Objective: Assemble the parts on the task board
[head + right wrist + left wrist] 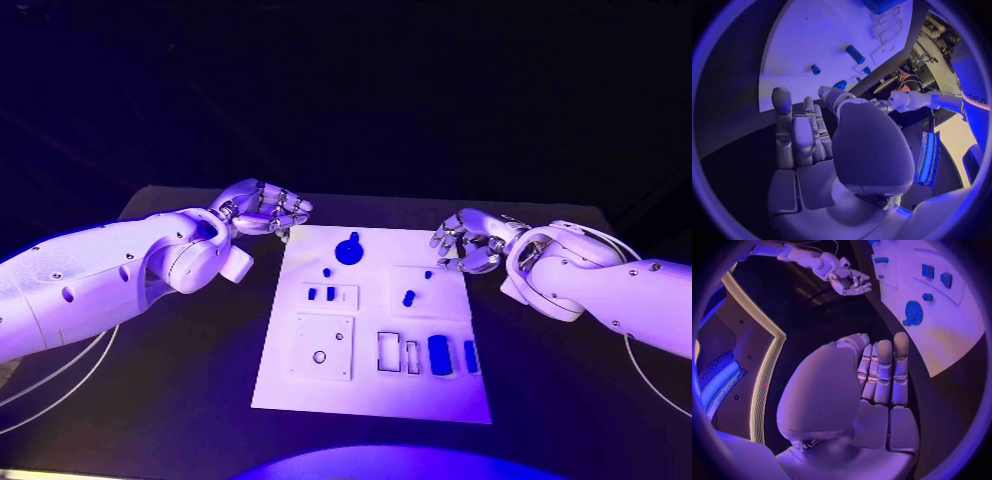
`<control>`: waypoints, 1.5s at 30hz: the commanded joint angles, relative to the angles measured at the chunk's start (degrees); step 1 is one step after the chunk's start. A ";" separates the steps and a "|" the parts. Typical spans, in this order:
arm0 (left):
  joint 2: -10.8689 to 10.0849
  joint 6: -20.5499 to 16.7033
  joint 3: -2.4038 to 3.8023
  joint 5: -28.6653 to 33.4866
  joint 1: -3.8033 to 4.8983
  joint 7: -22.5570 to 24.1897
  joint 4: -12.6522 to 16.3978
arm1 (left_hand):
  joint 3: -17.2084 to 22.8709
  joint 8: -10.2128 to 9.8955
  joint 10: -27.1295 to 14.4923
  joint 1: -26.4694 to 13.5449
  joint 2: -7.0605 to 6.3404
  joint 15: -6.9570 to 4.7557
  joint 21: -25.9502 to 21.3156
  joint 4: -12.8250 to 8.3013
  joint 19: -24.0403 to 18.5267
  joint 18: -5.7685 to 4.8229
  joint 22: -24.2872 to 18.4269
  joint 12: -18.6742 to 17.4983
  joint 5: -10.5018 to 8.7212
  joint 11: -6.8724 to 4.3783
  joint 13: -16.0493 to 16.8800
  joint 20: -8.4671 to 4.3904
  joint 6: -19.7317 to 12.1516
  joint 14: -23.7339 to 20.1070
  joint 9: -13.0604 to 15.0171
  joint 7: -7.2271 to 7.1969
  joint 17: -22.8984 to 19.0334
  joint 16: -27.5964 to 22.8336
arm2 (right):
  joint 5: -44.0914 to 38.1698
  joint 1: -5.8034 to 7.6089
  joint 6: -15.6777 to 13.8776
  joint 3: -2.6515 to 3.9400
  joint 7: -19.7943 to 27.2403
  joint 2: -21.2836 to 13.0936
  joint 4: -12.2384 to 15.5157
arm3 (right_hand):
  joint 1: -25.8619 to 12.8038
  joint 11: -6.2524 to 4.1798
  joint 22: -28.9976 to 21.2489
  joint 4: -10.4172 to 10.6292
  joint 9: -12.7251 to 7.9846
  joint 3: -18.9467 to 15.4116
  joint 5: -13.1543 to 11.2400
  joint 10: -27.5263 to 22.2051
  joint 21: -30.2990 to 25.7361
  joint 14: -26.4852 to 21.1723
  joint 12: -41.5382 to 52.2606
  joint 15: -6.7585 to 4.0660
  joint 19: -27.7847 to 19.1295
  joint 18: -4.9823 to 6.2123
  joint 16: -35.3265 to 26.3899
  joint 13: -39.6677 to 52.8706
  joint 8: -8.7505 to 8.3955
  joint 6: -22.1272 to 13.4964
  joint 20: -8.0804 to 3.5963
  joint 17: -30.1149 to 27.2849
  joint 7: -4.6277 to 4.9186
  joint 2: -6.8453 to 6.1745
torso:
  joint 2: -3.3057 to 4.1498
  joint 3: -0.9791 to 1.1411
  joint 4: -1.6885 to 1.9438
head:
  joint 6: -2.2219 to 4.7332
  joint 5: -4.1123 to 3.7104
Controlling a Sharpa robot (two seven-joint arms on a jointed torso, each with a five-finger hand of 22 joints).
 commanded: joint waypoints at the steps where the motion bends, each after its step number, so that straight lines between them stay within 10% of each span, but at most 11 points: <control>1: -0.26 0.97 0.05 9.29 0.09 3.65 0.17 | 0.49 0.30 0.25 -0.46 -0.30 -0.05 0.07 -0.05 0.24 0.47 -0.02 0.33 -0.07 0.19 0.07 -0.32 0.52 0.21 0.10 0.07 -0.09 -0.29 | -8.96 -0.40 0.91 -0.01 -3.20 0.58 0.55 | -0.80 0.01 2.47 -0.13 -0.07 0.36 0.01 0.60 3.44 2.30 -0.45 0.03 1.45 -0.89 2.08 -0.11 -0.38 0.52 0.05 2.18 -0.03 -0.12 | 0.01 -0.01 0.06 | 0.03 -0.67; 20: -1.27 4.55 0.04 13.67 0.09 4.72 0.56 | 1.49 0.71 -0.98 -1.41 -0.63 0.08 0.01 -0.88 -0.04 0.43 -0.06 0.21 -0.04 0.37 -0.07 -0.26 0.75 -0.10 0.49 0.07 -0.27 -0.54 | -14.53 -2.20 5.09 -0.15 -8.02 3.70 0.09 | -3.07 0.47 7.78 0.48 -0.46 -0.18 0.10 0.20 10.28 3.13 -2.34 0.50 3.73 -1.94 6.65 -0.47 -1.37 0.31 0.43 6.74 0.34 -1.46 | 0.00 -0.06 0.10 | -0.02 -1.45; 45: -1.14 6.27 0.04 9.09 0.09 4.07 1.02 | 1.87 0.73 -1.54 -2.37 -0.61 0.23 0.06 -1.08 0.04 0.41 -0.06 0.21 -0.14 0.50 -0.12 -0.12 0.34 -0.11 0.63 0.16 -0.28 -0.45 | -15.99 -3.08 5.85 -0.20 -9.33 4.95 -1.24 | -0.98 -1.37 14.89 -1.50 0.62 4.91 -3.46 5.73 19.70 3.22 -1.74 -0.88 7.08 -3.36 8.35 0.31 0.59 5.20 -0.51 7.25 -1.43 1.69 | 0.01 0.03 -0.01 | -0.29 -1.46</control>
